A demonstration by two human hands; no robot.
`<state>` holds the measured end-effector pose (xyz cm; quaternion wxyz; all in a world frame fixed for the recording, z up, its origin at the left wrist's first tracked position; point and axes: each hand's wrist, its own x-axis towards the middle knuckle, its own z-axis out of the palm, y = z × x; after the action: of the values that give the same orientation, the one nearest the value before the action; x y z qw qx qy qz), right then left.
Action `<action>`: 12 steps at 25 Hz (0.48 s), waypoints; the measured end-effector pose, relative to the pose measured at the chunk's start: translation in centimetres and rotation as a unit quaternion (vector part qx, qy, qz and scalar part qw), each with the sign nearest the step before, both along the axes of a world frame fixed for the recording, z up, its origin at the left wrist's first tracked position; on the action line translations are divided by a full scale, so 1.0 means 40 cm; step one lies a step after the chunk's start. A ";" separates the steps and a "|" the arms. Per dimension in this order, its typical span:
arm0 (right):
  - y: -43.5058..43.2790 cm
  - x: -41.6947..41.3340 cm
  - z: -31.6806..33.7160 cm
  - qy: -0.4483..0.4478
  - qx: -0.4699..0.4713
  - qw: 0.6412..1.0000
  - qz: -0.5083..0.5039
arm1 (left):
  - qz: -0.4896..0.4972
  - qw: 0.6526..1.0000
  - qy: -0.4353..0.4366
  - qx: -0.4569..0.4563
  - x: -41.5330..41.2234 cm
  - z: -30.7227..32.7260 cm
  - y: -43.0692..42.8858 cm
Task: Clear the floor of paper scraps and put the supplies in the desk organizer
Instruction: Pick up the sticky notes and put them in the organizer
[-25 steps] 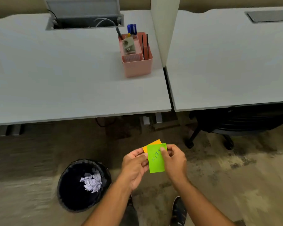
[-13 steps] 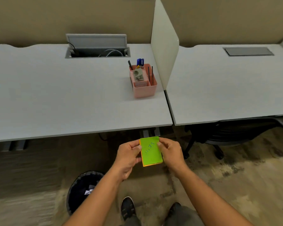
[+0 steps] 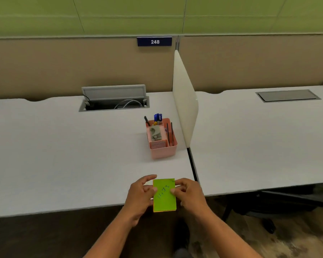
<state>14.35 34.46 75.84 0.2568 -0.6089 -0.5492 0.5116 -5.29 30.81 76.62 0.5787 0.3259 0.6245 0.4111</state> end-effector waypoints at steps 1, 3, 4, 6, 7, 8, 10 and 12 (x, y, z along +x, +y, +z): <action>0.062 -0.006 0.013 -0.003 0.009 1.000 0.016 | 0.000 0.999 0.034 0.009 -0.003 0.014 0.052; 0.194 -0.021 0.045 -0.010 0.039 0.998 0.041 | 0.011 0.996 0.090 0.026 -0.005 0.046 0.168; 0.252 -0.027 0.062 -0.019 0.060 0.997 0.050 | 0.022 0.993 0.107 0.035 -0.005 0.061 0.224; 0.365 -0.041 0.088 -0.041 0.097 0.992 0.064 | 0.044 0.985 0.152 0.068 -0.011 0.083 0.329; 0.423 -0.048 0.095 -0.048 0.108 0.991 0.068 | 0.053 0.978 0.186 0.084 -0.015 0.088 0.380; 0.475 -0.055 0.099 -0.053 0.116 0.989 0.073 | 0.059 0.969 0.221 0.094 -0.020 0.095 0.424; 0.553 -0.077 0.104 -0.069 0.130 0.985 0.088 | 0.071 0.957 0.261 0.102 -0.034 0.098 0.489; 0.606 -0.103 0.096 -0.096 0.145 0.980 0.098 | 0.067 0.949 0.289 0.105 -0.048 0.087 0.534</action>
<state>10.22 58.72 79.68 0.2372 -0.5544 -0.6969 0.3883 -7.23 52.15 80.12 0.3067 0.4475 0.7385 0.4004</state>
